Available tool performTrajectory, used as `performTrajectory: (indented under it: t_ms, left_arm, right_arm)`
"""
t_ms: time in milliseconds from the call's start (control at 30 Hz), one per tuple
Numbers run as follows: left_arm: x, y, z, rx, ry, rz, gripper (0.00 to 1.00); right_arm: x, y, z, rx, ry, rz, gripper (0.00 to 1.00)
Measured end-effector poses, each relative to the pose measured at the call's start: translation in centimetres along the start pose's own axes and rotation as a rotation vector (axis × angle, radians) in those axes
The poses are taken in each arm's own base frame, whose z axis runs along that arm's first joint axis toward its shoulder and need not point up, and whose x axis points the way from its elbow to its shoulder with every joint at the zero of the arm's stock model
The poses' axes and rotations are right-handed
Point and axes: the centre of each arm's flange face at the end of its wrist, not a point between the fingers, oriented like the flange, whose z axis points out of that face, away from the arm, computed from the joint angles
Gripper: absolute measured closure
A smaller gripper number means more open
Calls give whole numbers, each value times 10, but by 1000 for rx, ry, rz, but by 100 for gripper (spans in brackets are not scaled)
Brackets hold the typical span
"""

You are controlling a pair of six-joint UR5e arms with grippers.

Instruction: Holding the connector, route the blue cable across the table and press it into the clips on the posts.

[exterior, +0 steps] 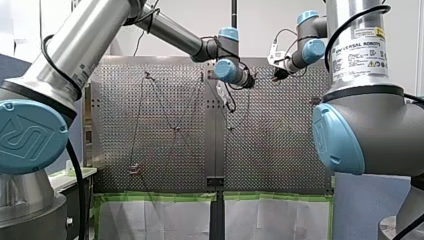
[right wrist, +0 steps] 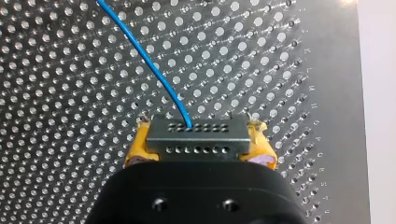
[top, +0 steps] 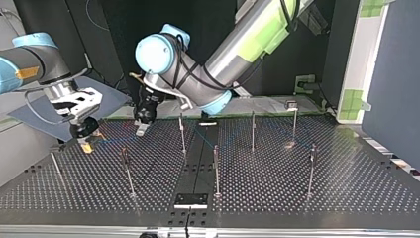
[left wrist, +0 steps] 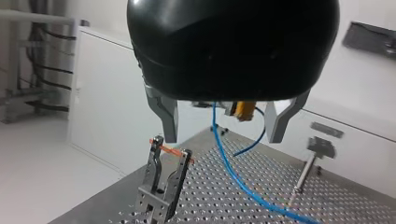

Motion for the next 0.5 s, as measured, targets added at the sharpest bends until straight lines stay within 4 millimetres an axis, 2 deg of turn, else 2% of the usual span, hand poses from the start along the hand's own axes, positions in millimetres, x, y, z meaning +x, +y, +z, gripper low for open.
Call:
performTrajectory:
  t_ms: [233,500]
  left_arm:
    - [-9,-12,-22,-10,-43,-10,10]
    - [-14,-43,-60,18,-100,-99,10]
  right_arm:
    - [0,0,0,0,0,0,100]
    - [0,0,0,0,0,0,100]
